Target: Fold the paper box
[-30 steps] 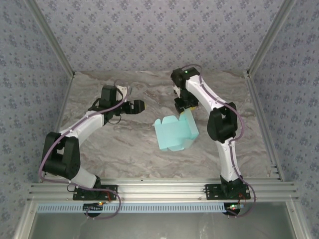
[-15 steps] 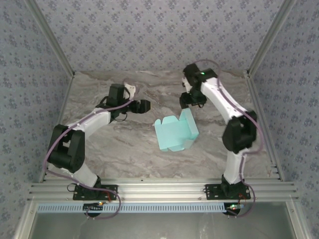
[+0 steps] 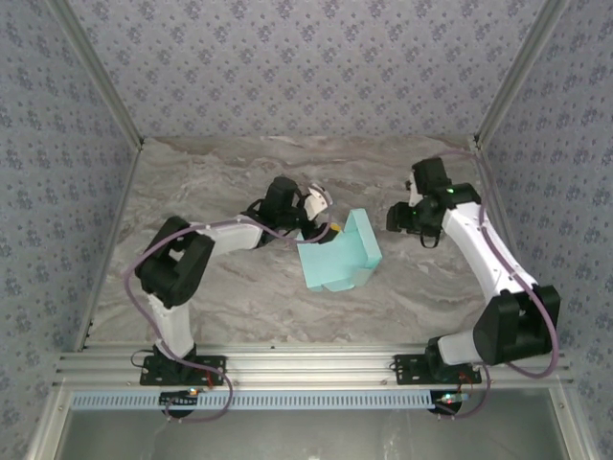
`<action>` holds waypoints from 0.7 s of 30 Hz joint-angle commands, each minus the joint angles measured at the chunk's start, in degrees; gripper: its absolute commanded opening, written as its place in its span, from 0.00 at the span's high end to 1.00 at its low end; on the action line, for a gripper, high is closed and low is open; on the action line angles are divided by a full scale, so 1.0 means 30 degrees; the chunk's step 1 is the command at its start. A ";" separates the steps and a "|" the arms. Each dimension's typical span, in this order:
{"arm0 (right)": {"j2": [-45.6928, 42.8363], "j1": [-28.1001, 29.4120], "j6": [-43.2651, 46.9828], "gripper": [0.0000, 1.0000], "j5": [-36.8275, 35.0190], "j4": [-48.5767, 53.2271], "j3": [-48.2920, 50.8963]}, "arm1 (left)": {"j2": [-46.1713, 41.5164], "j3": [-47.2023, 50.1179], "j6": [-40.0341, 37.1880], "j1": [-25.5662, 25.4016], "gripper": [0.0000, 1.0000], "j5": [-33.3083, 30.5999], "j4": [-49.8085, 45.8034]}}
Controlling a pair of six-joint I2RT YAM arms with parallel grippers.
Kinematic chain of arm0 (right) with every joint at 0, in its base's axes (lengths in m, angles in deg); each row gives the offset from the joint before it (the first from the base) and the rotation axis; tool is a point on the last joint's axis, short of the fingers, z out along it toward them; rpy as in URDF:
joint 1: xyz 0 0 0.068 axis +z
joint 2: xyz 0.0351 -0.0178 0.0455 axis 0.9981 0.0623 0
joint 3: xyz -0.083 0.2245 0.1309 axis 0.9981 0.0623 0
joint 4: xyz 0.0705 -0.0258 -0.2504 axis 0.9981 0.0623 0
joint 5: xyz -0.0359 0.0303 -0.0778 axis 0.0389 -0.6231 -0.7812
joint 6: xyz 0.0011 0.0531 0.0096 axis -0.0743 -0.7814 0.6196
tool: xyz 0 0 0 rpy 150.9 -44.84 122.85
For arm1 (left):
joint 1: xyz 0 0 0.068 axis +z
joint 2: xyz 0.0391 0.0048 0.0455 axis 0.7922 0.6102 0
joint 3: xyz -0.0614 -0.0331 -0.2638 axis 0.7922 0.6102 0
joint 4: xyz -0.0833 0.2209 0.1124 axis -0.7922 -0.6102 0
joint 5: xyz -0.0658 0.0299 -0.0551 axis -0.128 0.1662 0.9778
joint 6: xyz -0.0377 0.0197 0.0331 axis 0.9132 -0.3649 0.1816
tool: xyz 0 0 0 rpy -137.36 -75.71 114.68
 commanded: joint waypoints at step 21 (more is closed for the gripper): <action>-0.1748 -0.2898 -0.1719 0.45 0.5229 -0.1946 0.3140 | 0.4481 -0.3304 -0.1514 -0.0664 0.49 0.2313 0.4379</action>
